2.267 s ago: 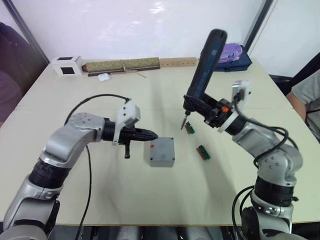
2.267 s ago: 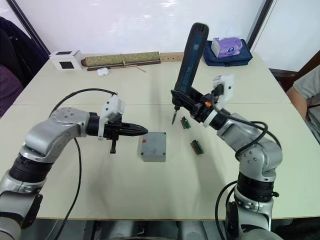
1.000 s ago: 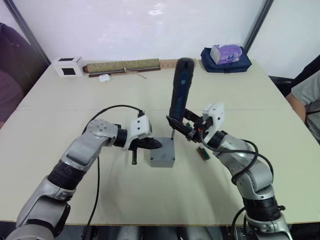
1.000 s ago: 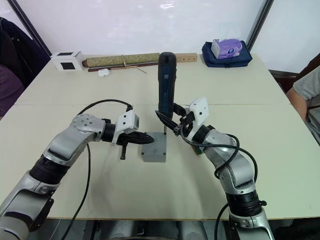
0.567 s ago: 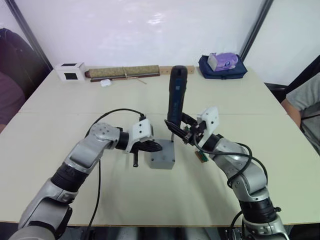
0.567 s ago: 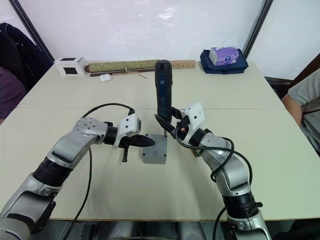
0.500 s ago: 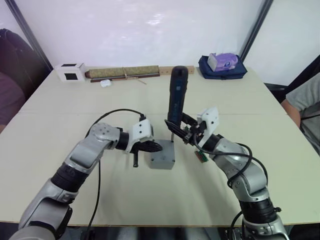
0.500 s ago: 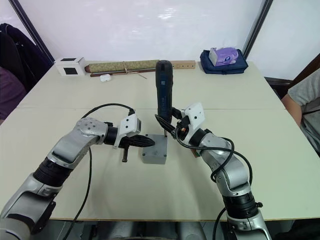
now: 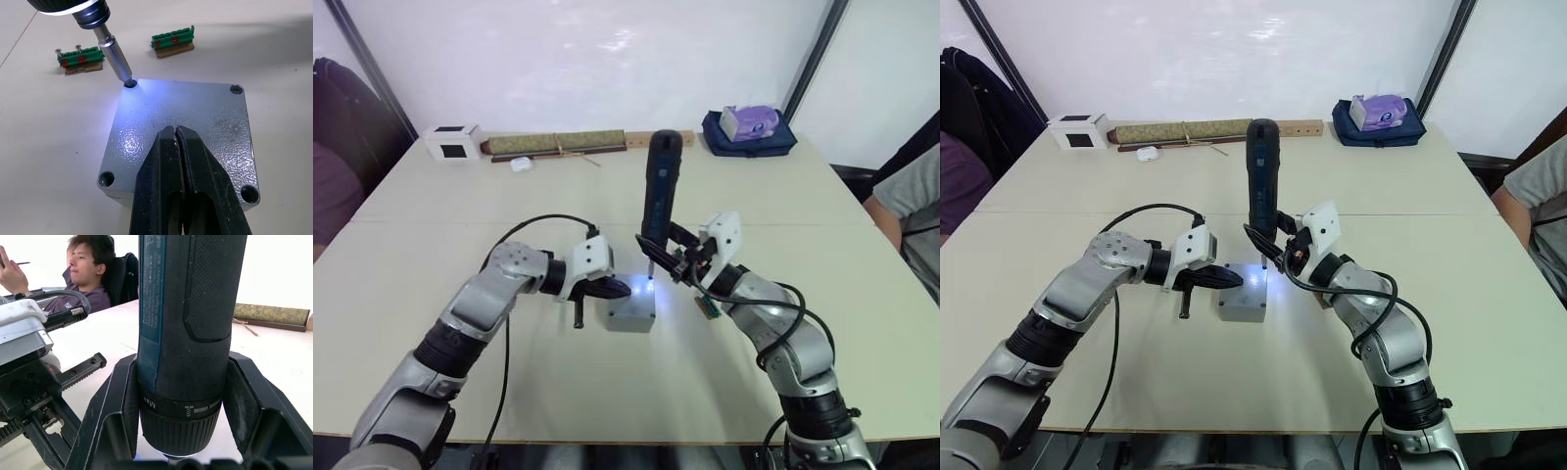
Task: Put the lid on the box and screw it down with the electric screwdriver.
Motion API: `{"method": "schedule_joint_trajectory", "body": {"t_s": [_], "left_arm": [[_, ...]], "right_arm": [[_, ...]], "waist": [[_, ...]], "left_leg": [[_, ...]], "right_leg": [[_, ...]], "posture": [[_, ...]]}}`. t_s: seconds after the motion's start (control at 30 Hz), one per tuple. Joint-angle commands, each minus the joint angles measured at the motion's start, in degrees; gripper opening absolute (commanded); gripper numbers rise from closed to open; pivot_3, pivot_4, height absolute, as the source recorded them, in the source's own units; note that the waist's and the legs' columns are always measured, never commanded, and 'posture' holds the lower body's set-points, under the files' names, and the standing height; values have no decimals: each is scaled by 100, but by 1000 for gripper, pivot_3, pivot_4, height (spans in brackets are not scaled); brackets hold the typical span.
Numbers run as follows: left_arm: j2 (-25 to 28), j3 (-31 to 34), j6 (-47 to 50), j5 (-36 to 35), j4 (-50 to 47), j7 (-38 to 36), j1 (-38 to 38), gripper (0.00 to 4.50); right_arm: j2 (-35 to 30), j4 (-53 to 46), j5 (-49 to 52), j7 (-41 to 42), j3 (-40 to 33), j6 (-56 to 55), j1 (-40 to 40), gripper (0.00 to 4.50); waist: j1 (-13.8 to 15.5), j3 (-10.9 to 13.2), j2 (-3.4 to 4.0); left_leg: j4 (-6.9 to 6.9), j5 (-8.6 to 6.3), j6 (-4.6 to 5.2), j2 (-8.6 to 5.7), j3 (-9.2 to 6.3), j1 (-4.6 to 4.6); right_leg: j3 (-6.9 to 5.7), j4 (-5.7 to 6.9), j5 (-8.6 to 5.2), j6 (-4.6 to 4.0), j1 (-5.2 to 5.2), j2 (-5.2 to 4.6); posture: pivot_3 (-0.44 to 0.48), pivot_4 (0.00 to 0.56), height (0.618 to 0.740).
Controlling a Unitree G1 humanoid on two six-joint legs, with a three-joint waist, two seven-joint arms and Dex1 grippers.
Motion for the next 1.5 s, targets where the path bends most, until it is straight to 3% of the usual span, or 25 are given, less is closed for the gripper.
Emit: {"method": "schedule_joint_trajectory", "body": {"t_s": [0.03, 0.47, 0.6, 0.67, 0.8, 0.93, 1.03, 1.17, 1.3, 1.5], "left_arm": [[36, -137, -4, 146, 81, -47, 34, 0], [79, -129, 5, 139, 41, -56, 92, 0], [166, -112, 58, 104, 1, -115, 166, 0], [102, 43, 73, -15, -16, -31, 230, 0], [-155, 621, 428, -523, 148, 163, 137, 0], [-384, 1250, 906, -1083, 229, 436, -98, 0], [-11, 1198, 917, -1160, -282, 63, -127, 0], [281, 1162, 1144, -1477, -840, -222, -205, 0], [509, 945, 1176, -1593, -1381, -546, -235, 0], [503, 651, 971, -1433, -1584, -503, -186, 0]], "right_arm": [[-11, 499, -182, 13, 264, 287, 288, 1796], [-70, -11, 105, -60, -23, 716, -72, 1796], [-130, -651, 1033, -293, -747, 1555, -907, 1796], [-196, -800, 1819, -627, -1456, 1981, -1647, 1796], [-540, -40, 2927, -1953, -2760, 3524, -2954, 1796], [-1395, 652, 3261, -2140, -3385, 4404, -3315, 1796], [-2349, 1453, 3017, -2105, -3420, 5378, -3142, 1796], [-3427, 1924, 2621, -1841, -2810, 6297, -2700, 1796], [-4344, 2208, 2975, -914, -2197, 6752, -2064, 1796], [-4858, 2487, 2809, -144, -1527, 6777, -1540, 1796]], "waist": [[-1, 0, 0], [-1, 2, 2], [-2, 21, 16], [-5, 69, 43], [27, 109, 72], [19, 116, 64], [-1, 149, 66], [7, 166, 86], [-28, 192, 95], [-47, 209, 95]], "left_leg": [[0, 0, 0, 0, 0, 0], [-5, 0, 0, 2, 0, -1], [-6, 0, 0, 3, 0, -13], [-6, 0, 0, 3, -2, -23], [-4, 2, -3, -1, -3, -75], [-3, 2, -3, 0, -23, -117], [-3, 2, -2, -10, -7, -129], [-13, 1, -2, -13, 4, -132], [-15, 1, -1, -9, 8, -136], [-13, 1, -1, -7, 15, -122]], "right_leg": [[0, 0, 0, 0, 0, 0], [0, -2, -2, -3, -3, -2], [0, -2, -2, -3, -16, -6], [0, -1, -1, -3, -28, -7], [-3, 15, 11, 15, -83, -15], [-20, 1, 11, 15, -110, -13], [-14, 1, 12, 17, -124, -24], [-6, -10, 11, 15, -130, -26], [-1, -9, 10, 17, -137, -12], [8, -1, 10, 17, -135, 10]], "posture": [[0, 150, 740], [0, 150, 740], [0, 150, 740], [0, 150, 740], [0, 150, 740], [0, 150, 740], [0, 150, 740], [0, 150, 740], [0, 150, 740], [0, 150, 740]]}}
